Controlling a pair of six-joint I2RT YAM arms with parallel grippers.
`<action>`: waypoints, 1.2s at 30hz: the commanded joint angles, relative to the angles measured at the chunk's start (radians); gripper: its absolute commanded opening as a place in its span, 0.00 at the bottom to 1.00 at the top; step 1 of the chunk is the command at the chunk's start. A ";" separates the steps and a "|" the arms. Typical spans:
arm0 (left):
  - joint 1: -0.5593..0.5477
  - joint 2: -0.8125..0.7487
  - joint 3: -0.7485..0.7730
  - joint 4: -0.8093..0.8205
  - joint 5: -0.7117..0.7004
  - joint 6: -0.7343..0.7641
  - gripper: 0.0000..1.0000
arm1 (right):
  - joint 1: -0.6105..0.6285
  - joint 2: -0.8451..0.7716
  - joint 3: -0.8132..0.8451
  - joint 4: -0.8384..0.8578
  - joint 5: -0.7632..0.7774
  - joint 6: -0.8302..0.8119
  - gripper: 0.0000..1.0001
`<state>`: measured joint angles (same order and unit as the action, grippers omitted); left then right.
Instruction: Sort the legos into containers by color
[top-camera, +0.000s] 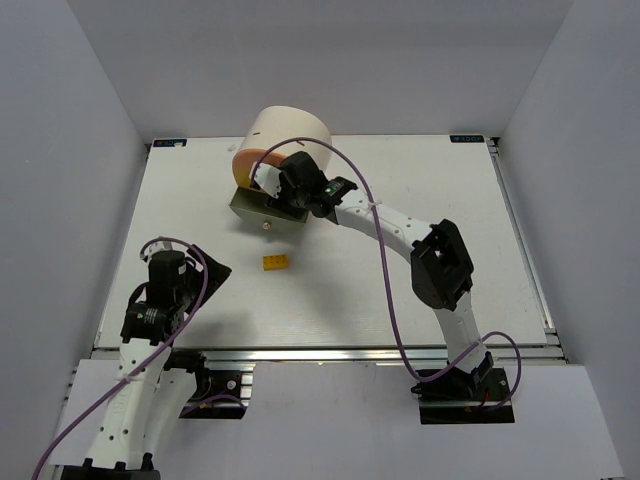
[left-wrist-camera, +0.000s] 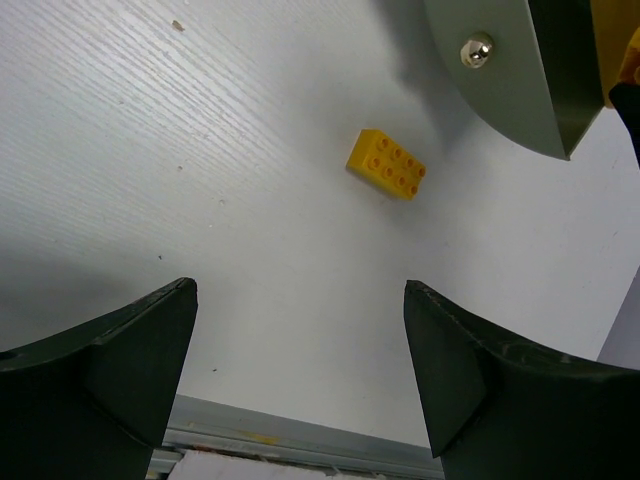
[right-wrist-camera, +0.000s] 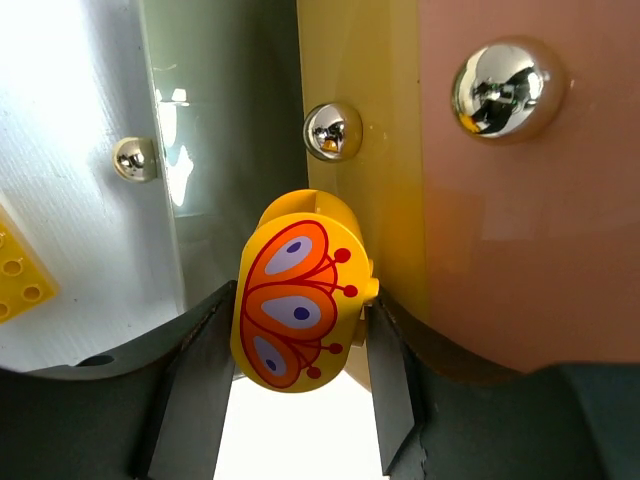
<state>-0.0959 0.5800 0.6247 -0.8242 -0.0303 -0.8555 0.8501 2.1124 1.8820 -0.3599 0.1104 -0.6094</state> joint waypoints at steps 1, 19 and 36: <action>-0.005 0.000 -0.019 0.059 0.029 0.009 0.94 | -0.003 -0.035 -0.004 -0.001 0.015 0.003 0.50; -0.015 0.214 -0.108 0.382 0.293 -0.008 0.72 | -0.031 -0.220 -0.050 -0.142 -0.436 0.046 0.00; -0.056 0.865 0.292 0.191 0.259 -0.411 0.88 | -0.187 -0.782 -0.739 0.138 -0.667 0.166 0.86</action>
<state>-0.1368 1.4055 0.8494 -0.5434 0.2485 -1.1458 0.6804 1.3834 1.1564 -0.2695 -0.5354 -0.4759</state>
